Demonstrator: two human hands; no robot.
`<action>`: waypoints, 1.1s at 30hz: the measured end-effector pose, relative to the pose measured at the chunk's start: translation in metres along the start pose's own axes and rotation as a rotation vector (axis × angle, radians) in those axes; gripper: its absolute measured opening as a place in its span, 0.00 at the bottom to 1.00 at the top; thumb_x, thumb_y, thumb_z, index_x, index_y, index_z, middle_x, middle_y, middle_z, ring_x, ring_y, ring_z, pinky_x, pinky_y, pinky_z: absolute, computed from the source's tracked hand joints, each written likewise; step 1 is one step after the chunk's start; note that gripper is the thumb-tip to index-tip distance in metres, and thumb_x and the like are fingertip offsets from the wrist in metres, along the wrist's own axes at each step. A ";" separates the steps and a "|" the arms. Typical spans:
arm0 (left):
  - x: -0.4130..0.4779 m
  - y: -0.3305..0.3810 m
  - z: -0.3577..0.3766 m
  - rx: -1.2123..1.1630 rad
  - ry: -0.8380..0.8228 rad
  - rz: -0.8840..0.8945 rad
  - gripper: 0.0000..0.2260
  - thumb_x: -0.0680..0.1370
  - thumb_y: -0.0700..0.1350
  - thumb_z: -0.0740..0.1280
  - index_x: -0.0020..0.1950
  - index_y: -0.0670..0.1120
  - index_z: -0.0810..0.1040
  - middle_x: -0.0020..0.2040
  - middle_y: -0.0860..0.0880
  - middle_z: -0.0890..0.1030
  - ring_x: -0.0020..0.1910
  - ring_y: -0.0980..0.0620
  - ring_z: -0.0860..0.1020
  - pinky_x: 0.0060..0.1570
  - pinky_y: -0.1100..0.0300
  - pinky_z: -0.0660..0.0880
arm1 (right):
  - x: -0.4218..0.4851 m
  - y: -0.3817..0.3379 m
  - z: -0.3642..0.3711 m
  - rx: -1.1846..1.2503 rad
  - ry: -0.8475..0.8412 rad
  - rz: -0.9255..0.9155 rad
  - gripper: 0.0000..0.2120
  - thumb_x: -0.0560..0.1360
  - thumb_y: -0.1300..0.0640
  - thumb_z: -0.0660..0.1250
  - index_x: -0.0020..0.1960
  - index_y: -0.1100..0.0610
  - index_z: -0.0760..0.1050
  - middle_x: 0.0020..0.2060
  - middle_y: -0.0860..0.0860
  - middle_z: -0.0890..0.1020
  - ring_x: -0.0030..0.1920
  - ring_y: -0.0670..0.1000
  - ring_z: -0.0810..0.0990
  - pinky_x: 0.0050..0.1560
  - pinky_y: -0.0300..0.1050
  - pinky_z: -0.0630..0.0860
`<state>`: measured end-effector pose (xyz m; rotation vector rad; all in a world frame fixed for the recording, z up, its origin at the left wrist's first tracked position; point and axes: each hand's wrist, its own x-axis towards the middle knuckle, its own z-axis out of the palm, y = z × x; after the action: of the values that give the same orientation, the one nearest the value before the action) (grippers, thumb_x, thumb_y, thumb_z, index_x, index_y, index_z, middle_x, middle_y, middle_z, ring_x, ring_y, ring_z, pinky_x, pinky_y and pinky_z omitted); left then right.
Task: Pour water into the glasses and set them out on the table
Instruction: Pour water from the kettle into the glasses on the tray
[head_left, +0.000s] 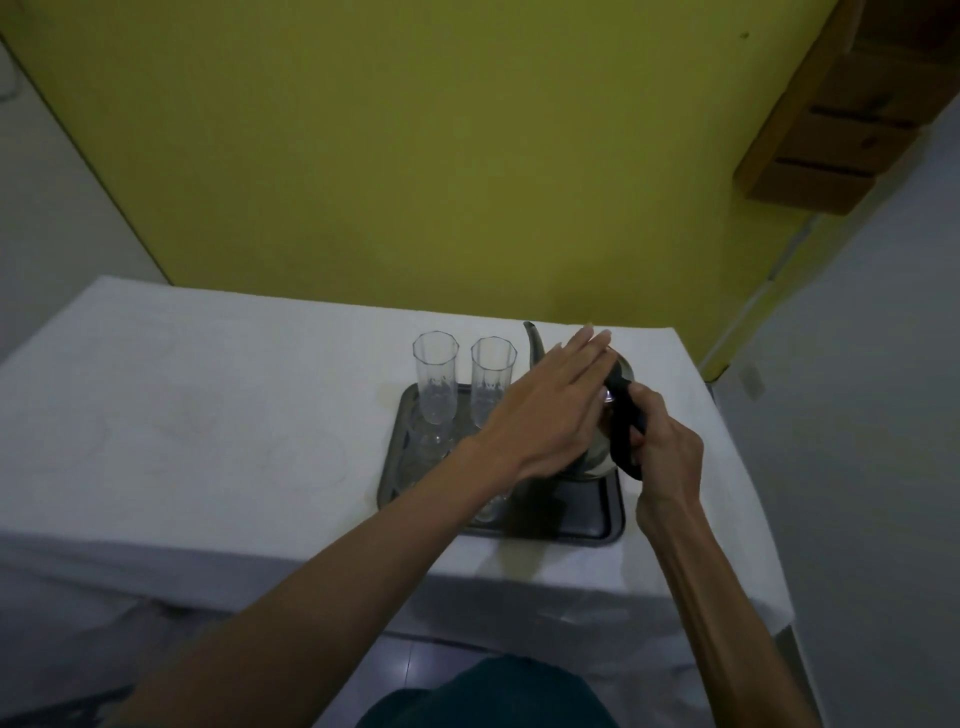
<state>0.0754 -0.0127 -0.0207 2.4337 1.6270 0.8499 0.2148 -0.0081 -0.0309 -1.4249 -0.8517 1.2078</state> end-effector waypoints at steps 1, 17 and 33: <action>0.001 0.000 -0.006 0.002 0.022 -0.006 0.21 0.83 0.45 0.53 0.76 0.39 0.62 0.78 0.45 0.59 0.79 0.49 0.51 0.77 0.52 0.52 | -0.003 -0.007 0.003 0.021 -0.013 -0.002 0.15 0.74 0.48 0.73 0.33 0.56 0.79 0.28 0.48 0.79 0.33 0.47 0.76 0.34 0.41 0.71; -0.010 -0.016 -0.052 -0.036 0.134 -0.216 0.20 0.84 0.45 0.51 0.76 0.42 0.62 0.78 0.47 0.61 0.78 0.53 0.52 0.75 0.58 0.53 | -0.008 -0.034 0.051 -0.123 -0.162 0.022 0.18 0.68 0.41 0.75 0.36 0.57 0.83 0.41 0.55 0.87 0.42 0.54 0.83 0.43 0.48 0.75; -0.022 -0.023 -0.052 -0.055 0.078 -0.322 0.21 0.84 0.45 0.49 0.77 0.42 0.59 0.79 0.47 0.58 0.78 0.53 0.51 0.72 0.64 0.46 | 0.006 -0.028 0.061 -0.301 -0.191 0.015 0.23 0.59 0.34 0.74 0.30 0.55 0.78 0.26 0.50 0.79 0.34 0.54 0.76 0.39 0.51 0.69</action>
<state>0.0247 -0.0339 0.0056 2.0460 1.9238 0.9292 0.1603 0.0194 -0.0020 -1.5727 -1.1963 1.2808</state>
